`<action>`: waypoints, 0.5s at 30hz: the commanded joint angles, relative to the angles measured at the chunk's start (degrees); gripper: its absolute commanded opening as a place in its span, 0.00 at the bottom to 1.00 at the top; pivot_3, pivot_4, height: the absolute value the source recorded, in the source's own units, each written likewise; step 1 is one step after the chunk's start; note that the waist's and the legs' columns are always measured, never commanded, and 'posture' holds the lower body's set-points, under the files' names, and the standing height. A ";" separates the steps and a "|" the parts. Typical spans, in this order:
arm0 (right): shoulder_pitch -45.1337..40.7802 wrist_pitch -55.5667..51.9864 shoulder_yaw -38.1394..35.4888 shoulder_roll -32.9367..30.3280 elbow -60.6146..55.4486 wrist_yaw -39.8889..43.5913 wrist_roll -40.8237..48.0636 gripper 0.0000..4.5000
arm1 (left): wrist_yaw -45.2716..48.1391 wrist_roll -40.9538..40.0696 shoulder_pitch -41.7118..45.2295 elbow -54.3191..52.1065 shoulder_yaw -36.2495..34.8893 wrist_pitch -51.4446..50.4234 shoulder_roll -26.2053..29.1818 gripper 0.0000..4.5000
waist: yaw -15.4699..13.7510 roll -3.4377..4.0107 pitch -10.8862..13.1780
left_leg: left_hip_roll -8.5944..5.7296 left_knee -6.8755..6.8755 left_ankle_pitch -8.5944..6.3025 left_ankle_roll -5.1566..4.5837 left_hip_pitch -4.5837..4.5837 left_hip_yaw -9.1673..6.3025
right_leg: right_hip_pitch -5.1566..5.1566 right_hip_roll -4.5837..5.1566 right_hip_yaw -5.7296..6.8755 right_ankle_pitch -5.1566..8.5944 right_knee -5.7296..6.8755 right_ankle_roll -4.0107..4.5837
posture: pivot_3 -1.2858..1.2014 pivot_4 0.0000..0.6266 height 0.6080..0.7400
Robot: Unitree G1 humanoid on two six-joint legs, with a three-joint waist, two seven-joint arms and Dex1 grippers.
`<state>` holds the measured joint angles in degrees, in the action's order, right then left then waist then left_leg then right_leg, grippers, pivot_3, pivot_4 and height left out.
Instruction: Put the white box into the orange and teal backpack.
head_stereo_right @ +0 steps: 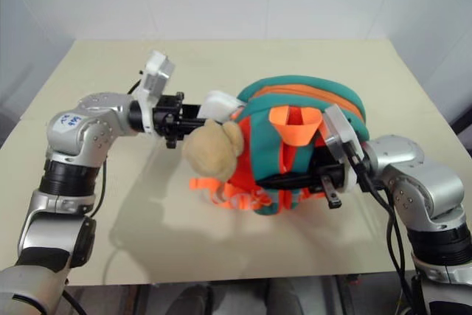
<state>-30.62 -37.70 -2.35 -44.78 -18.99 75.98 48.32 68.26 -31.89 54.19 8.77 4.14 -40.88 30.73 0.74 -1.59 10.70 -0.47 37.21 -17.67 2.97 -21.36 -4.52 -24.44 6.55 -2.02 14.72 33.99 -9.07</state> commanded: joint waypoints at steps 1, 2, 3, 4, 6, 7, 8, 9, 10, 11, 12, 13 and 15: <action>-1.10 0.77 0.02 0.50 -0.67 -0.01 0.21 0.11 | 0.22 0.33 0.04 -1.19 0.70 1.19 -1.25 0.30 | -0.16 0.00 0.00 | -0.01 0.01 0.00 0.00 0.00 0.02 | 0.00 0.01 0.00 0.00 0.00 0.00 | 0.52 0.24 1.00; -1.18 0.79 0.10 0.66 -0.58 -0.05 0.11 0.11 | -0.23 0.20 0.22 -1.32 0.59 0.99 -1.93 0.30 | -0.28 0.00 0.00 | -0.01 0.02 0.00 0.00 0.00 0.02 | 0.01 0.01 0.00 0.00 0.00 0.00 | 0.52 0.24 1.00; -1.30 0.83 0.24 0.87 -0.50 -0.09 -0.02 0.11 | -0.47 0.04 0.33 -1.86 0.87 0.73 -2.74 0.30 | -0.40 0.00 0.00 | 0.00 0.03 0.00 0.00 0.00 0.02 | 0.01 0.01 0.00 0.00 0.00 0.00 | 0.52 0.24 1.00; -1.42 0.87 0.42 1.13 -0.42 -0.17 -0.16 0.11 | -1.02 0.12 0.37 -2.38 1.38 0.59 -3.77 0.30 | -0.54 0.00 0.00 | 0.00 0.03 0.00 0.00 0.00 0.02 | 0.01 0.01 0.00 0.00 0.01 0.00 | 0.52 0.24 1.00; -1.58 0.95 0.71 1.54 -0.35 -0.26 -0.42 0.11 | -1.70 0.48 0.11 -3.31 2.34 0.60 -5.29 0.30 | -0.65 0.00 0.00 | 0.00 0.04 0.00 0.00 0.00 0.02 | 0.01 0.01 0.00 0.00 0.01 0.00 | 0.52 0.24 1.00; -1.64 0.92 0.77 1.70 -0.33 -0.30 -0.48 0.11 | -1.98 0.66 -0.04 -3.62 2.74 0.65 -5.86 0.30 | -0.66 0.00 0.00 | 0.00 0.04 0.00 0.00 0.00 0.02 | 0.01 0.01 0.00 0.00 0.01 0.00 | 0.52 0.24 1.00; -1.68 0.94 0.82 1.81 -0.31 -0.30 -0.54 0.11 | -2.53 0.85 -0.04 -3.73 3.05 0.57 -6.50 0.30 | -0.67 0.00 0.00 | 0.00 0.04 0.00 0.00 0.00 0.02 | 0.01 0.01 0.00 0.00 0.00 0.00 | 0.52 0.24 1.00; -1.73 0.94 0.87 1.91 -0.29 -0.31 -0.56 0.11 | -3.20 1.09 0.02 -3.76 3.27 0.34 -7.15 0.30 | -0.68 0.00 0.00 | -0.01 0.03 0.00 0.00 0.00 0.03 | 0.01 0.01 0.00 -0.01 0.00 0.00 | 0.52 0.24 1.00; -1.79 0.93 0.91 1.97 -0.26 -0.31 -0.57 0.11 | -3.69 1.28 0.09 -3.75 3.37 0.15 -7.58 0.30 | -0.69 0.00 0.00 | -0.01 0.02 0.00 0.00 0.00 0.03 | 0.01 0.01 0.00 -0.01 -0.01 0.00 | 0.52 0.24 1.00; -1.85 0.95 0.97 2.05 -0.21 -0.31 -0.61 0.11 | -4.35 1.74 0.15 -3.72 3.77 0.01 -7.99 0.30 | -0.69 0.00 0.00 | -0.01 0.02 0.00 0.00 0.00 0.03 | 0.01 0.01 0.00 0.00 -0.01 0.00 | 0.52 0.24 1.00; -1.90 0.98 1.02 2.13 -0.16 -0.30 -0.67 0.11 | -4.95 2.25 0.23 -3.54 4.16 0.08 -8.44 0.30 | -0.66 0.00 0.00 | -0.01 0.02 0.00 0.00 0.00 0.03 | 0.01 0.01 0.00 0.00 -0.02 0.00 | 0.52 0.24 1.00; -1.95 0.98 1.06 2.21 -0.12 -0.30 -0.70 0.11 | -5.25 2.82 0.32 -3.37 4.54 0.60 -8.87 0.30 | -0.62 0.00 0.00 | -0.01 0.03 0.00 0.00 0.00 0.03 | 0.01 0.01 0.00 -0.01 -0.02 0.00 | 0.52 0.24 1.00; -2.04 0.97 1.10 2.36 -0.06 -0.30 -0.77 0.11 | -5.76 3.64 0.61 -2.95 4.93 1.23 -9.59 0.30 | -0.64 0.00 0.00 | 0.00 0.03 0.00 0.00 0.00 0.04 | 0.01 0.01 -0.01 -0.01 0.00 0.00 | 0.52 0.24 1.00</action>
<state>-31.30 -37.52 -1.19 -42.75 -18.27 75.97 47.20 62.31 -28.21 53.80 8.04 7.95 -40.53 22.20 0.10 -1.59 10.70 -0.47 37.25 -17.67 2.97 -21.36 -4.48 -24.43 6.55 -2.02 14.72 34.01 -9.07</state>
